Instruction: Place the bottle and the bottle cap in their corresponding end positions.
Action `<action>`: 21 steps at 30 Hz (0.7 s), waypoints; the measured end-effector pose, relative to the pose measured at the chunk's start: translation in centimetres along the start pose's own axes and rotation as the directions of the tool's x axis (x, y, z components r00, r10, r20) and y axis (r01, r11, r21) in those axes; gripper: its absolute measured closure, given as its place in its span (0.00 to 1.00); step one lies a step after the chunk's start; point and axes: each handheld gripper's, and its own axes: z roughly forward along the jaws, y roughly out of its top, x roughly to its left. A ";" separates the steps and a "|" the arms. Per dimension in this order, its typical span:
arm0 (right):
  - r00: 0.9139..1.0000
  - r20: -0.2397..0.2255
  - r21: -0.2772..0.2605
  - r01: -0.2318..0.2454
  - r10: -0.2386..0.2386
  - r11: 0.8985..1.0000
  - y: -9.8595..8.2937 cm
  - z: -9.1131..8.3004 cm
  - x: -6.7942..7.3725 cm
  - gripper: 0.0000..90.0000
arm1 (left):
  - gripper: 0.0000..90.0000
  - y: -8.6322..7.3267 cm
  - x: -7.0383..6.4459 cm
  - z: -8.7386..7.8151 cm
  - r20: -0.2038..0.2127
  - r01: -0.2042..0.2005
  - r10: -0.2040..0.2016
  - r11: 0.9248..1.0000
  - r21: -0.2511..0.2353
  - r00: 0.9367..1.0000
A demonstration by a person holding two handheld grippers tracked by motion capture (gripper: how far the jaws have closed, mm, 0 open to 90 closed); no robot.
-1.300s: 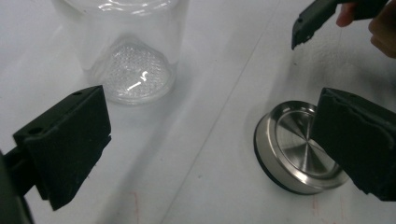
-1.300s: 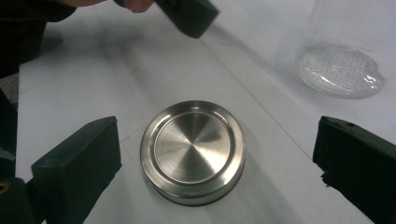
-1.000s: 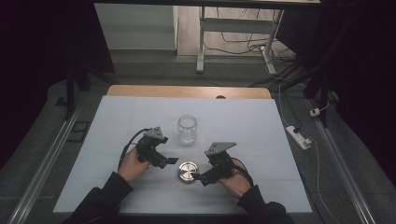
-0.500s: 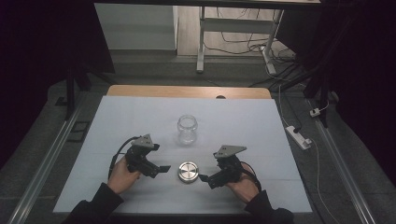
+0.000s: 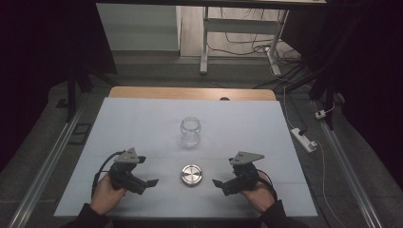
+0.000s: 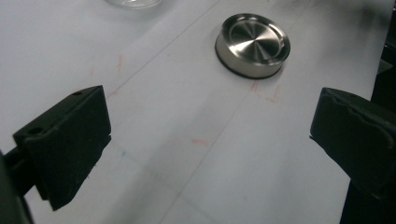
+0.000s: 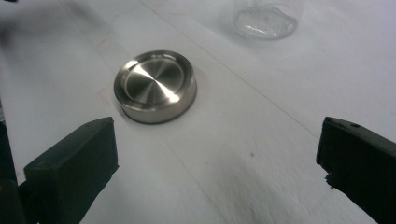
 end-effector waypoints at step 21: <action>0.989 0.113 -0.014 -0.092 0.093 0.996 -3.5 -4.3 -1.2 0.00 | 0.00 -6.1 0.3 -5.6 -0.131 0.150 -0.158 0.986 -0.070 0.979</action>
